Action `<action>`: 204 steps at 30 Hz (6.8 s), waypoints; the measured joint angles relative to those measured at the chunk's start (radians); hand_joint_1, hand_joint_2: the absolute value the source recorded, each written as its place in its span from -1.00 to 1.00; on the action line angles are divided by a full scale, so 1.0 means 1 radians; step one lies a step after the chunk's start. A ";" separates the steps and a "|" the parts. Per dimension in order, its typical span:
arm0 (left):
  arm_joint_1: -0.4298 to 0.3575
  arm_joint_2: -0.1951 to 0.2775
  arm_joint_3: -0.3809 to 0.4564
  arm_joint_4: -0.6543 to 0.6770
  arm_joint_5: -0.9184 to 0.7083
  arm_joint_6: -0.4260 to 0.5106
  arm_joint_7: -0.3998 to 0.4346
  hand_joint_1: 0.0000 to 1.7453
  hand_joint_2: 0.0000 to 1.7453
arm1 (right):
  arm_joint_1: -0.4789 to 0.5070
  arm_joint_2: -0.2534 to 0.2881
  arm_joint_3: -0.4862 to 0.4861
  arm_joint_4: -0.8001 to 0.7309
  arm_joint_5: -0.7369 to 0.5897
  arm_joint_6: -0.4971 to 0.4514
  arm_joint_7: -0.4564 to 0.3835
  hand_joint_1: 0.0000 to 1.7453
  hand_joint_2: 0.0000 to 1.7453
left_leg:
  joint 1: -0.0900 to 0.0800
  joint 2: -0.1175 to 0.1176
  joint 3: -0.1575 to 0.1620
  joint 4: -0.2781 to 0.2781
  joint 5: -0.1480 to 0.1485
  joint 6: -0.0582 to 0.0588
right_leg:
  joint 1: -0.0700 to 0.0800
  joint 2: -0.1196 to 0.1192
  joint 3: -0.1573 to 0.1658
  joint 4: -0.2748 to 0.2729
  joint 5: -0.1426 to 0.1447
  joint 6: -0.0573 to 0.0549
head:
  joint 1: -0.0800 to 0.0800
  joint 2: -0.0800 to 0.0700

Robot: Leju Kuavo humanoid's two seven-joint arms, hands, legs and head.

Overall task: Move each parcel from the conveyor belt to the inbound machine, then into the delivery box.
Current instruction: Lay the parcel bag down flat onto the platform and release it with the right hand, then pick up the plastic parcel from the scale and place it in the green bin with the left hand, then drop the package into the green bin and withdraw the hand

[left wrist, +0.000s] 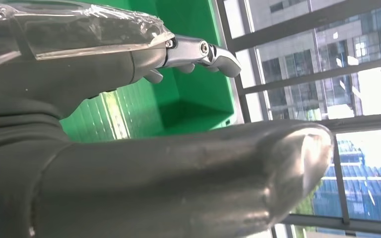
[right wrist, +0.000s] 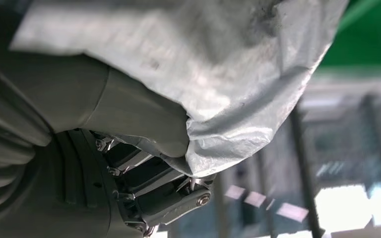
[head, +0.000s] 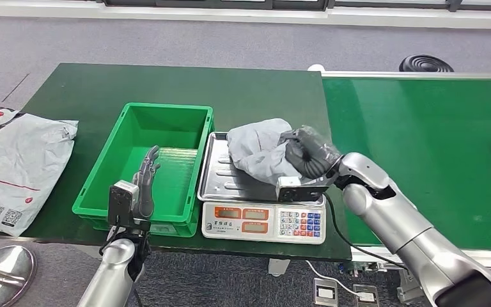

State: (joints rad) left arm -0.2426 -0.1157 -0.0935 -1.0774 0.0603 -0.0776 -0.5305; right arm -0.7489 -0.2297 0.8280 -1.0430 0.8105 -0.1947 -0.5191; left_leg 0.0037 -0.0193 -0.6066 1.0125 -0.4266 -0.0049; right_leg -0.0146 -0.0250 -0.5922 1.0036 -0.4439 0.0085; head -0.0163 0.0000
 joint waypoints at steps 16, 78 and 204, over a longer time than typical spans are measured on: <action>-0.011 -0.001 -0.014 0.021 -0.005 -0.019 0.009 -1.00 -1.00 | 0.036 0.023 0.196 0.037 -0.318 0.310 -0.027 1.00 1.00 | -0.001 -0.001 0.000 0.000 0.000 0.001 | -0.001 -0.001 0.000 0.000 0.000 0.001 | 0.000 0.000; 0.008 -0.002 -0.174 -0.228 0.009 -0.164 0.059 -1.00 1.00 | 0.503 0.220 -0.392 -0.343 -0.710 -0.348 -0.047 -1.00 1.00 | -0.001 0.010 -0.006 0.000 -0.004 -0.003 | 0.000 0.011 -0.012 0.000 -0.001 0.000 | 0.000 0.000; -0.181 0.110 -0.121 0.148 -0.825 0.396 0.515 -1.00 -1.00 | 0.647 0.244 -0.503 -0.430 -0.575 -0.365 0.011 -1.00 1.00 | 0.000 0.014 -0.006 0.000 -0.004 -0.004 | 0.000 0.013 -0.012 0.001 0.000 -0.001 | 0.000 0.000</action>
State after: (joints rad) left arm -0.4232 -0.0052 -0.2144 -0.9297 -0.7650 0.3188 -0.0153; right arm -0.1015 0.0141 0.3249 -1.4728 0.2357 -0.5596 -0.5081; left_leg 0.0038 -0.0056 -0.6123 1.0123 -0.4308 -0.0088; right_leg -0.0142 -0.0119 -0.6045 1.0041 -0.4439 0.0072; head -0.0163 0.0000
